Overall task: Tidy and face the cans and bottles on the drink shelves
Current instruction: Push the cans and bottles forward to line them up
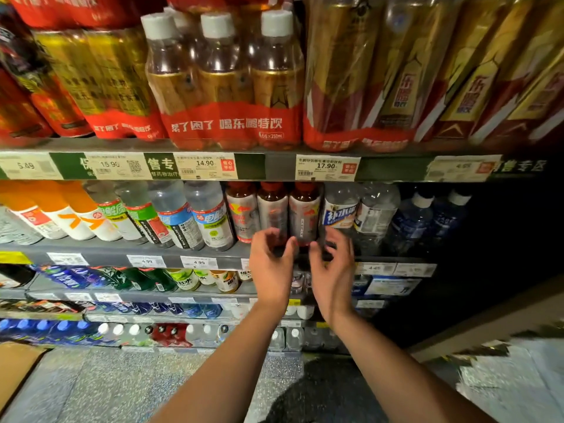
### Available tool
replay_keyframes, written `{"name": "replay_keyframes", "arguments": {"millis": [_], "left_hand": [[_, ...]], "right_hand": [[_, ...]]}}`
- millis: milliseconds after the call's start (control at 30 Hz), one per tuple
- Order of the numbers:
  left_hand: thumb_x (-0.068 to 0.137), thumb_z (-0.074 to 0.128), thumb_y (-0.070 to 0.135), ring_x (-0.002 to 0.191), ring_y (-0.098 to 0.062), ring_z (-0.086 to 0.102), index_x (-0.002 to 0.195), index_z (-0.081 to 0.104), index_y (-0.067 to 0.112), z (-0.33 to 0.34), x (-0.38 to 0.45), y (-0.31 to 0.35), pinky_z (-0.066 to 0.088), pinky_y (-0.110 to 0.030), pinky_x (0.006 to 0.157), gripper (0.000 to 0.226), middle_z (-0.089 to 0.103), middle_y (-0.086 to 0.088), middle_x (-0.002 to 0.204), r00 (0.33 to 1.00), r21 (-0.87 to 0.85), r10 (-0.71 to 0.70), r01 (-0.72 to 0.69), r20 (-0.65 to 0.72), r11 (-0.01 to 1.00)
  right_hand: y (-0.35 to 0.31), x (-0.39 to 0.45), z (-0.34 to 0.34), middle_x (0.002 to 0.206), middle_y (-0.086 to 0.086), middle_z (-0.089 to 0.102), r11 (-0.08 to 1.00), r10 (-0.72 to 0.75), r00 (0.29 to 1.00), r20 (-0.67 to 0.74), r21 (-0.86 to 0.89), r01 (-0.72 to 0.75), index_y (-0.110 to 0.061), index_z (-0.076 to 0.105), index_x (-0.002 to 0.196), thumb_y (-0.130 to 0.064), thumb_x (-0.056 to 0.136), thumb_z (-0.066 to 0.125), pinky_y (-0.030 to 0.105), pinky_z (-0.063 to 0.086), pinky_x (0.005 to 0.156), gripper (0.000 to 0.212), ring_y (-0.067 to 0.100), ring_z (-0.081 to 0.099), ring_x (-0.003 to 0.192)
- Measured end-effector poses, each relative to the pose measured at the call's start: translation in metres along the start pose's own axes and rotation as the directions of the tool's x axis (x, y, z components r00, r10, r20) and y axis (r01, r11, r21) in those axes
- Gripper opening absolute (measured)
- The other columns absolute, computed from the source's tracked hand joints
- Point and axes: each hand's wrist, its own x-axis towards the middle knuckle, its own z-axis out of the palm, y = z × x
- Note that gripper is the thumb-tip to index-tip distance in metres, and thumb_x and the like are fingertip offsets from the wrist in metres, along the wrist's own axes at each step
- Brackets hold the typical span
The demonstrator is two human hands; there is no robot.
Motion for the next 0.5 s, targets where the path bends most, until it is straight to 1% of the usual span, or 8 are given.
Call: {"name": "replay_keyframes", "arguments": {"millis": [67, 133, 200, 267, 333, 400, 467, 500], "left_hand": [[0.084, 0.079, 0.027, 0.086, -0.013, 0.066, 0.098, 0.062, 0.022, 0.011, -0.012, 0.006, 0.056, -0.040, 0.080, 0.022, 0.066, 0.007, 0.090, 0.998, -0.023, 0.004, -0.002, 0.057, 1.000], [0.085, 0.078, 0.028, 0.086, -0.011, 0.067, 0.101, 0.065, 0.023, 0.023, -0.021, 0.012, 0.057, -0.040, 0.081, 0.021, 0.069, 0.006, 0.091, 0.993, -0.027, -0.002, 0.006, 0.120, 1.000], [0.086, 0.078, 0.030, 0.097, -0.012, 0.069, 0.115, 0.068, 0.018, 0.035, -0.027, 0.019, 0.057, -0.037, 0.089, 0.033, 0.073, 0.002, 0.104, 0.988, 0.009, 0.003, -0.004, 0.155, 1.000], [0.087, 0.077, 0.029, 0.113, -0.014, 0.065, 0.132, 0.062, 0.014, 0.046, -0.030, 0.025, 0.053, -0.035, 0.098, 0.050, 0.070, -0.002, 0.123, 0.983, 0.065, 0.041, -0.053, 0.177, 0.996], [0.087, 0.076, 0.030, 0.121, -0.015, 0.062, 0.139, 0.056, 0.014, 0.055, -0.031, 0.032, 0.051, -0.035, 0.101, 0.058, 0.065, -0.002, 0.132, 0.980, 0.107, 0.064, -0.086, 0.190, 0.991], [0.087, 0.075, 0.031, 0.124, -0.015, 0.060, 0.141, 0.054, 0.016, 0.062, -0.031, 0.035, 0.051, -0.035, 0.103, 0.060, 0.063, 0.000, 0.136, 0.981, 0.114, 0.038, -0.061, 0.193, 0.992], [0.086, 0.076, 0.029, 0.124, -0.016, 0.060, 0.140, 0.054, 0.016, 0.066, -0.032, 0.038, 0.050, -0.035, 0.103, 0.060, 0.063, 0.000, 0.136, 0.985, 0.112, 0.017, -0.037, 0.170, 0.993], [0.087, 0.075, 0.029, 0.123, -0.016, 0.060, 0.140, 0.055, 0.015, 0.068, -0.032, 0.038, 0.051, -0.035, 0.103, 0.059, 0.063, 0.000, 0.135, 0.988, 0.110, 0.011, -0.028, 0.157, 0.994]], "right_hand": [[0.002, 0.005, -0.020, 0.124, 0.005, 0.054, 0.999, -0.039, 0.988, -0.151, -0.035, 0.034, -0.012, 0.054, 0.126, -0.017, 0.095, 0.063, 0.039, 0.051, 0.095, 0.033, 0.018, 0.057, 0.111], [0.011, 0.014, -0.038, 0.125, 0.006, 0.051, 0.992, -0.092, 0.960, -0.263, -0.108, 0.066, -0.010, 0.051, 0.125, -0.017, 0.095, 0.064, 0.048, 0.048, 0.095, 0.034, 0.025, 0.054, 0.115], [0.024, 0.022, -0.049, 0.127, 0.009, 0.051, 0.984, -0.104, 0.945, -0.312, -0.172, 0.052, -0.009, 0.049, 0.129, -0.018, 0.095, 0.064, 0.052, 0.048, 0.096, 0.038, 0.030, 0.054, 0.118], [0.032, 0.028, -0.053, 0.133, 0.011, 0.052, 0.988, -0.064, 0.950, -0.305, -0.153, 0.017, -0.012, 0.045, 0.135, -0.026, 0.096, 0.061, 0.053, 0.048, 0.098, 0.045, 0.030, 0.054, 0.122], [0.037, 0.031, -0.054, 0.139, 0.011, 0.051, 0.993, 0.015, 0.962, -0.272, -0.106, -0.046, -0.015, 0.040, 0.142, -0.037, 0.096, 0.056, 0.051, 0.047, 0.102, 0.054, 0.027, 0.053, 0.127], [0.038, 0.032, -0.053, 0.146, 0.006, 0.048, 0.991, 0.101, 0.968, -0.228, -0.067, -0.119, -0.021, 0.035, 0.147, -0.045, 0.093, 0.054, 0.048, 0.044, 0.108, 0.061, 0.021, 0.049, 0.133], [0.038, 0.034, -0.052, 0.148, 0.004, 0.046, 0.989, 0.119, 0.967, -0.224, -0.057, -0.135, -0.025, 0.033, 0.147, -0.051, 0.090, 0.055, 0.047, 0.045, 0.109, 0.067, 0.020, 0.047, 0.135], [0.037, 0.036, -0.051, 0.147, 0.005, 0.047, 0.988, 0.114, 0.967, -0.228, -0.081, -0.135, -0.023, 0.034, 0.147, -0.052, 0.089, 0.057, 0.046, 0.045, 0.109, 0.069, 0.020, 0.048, 0.135]]}}
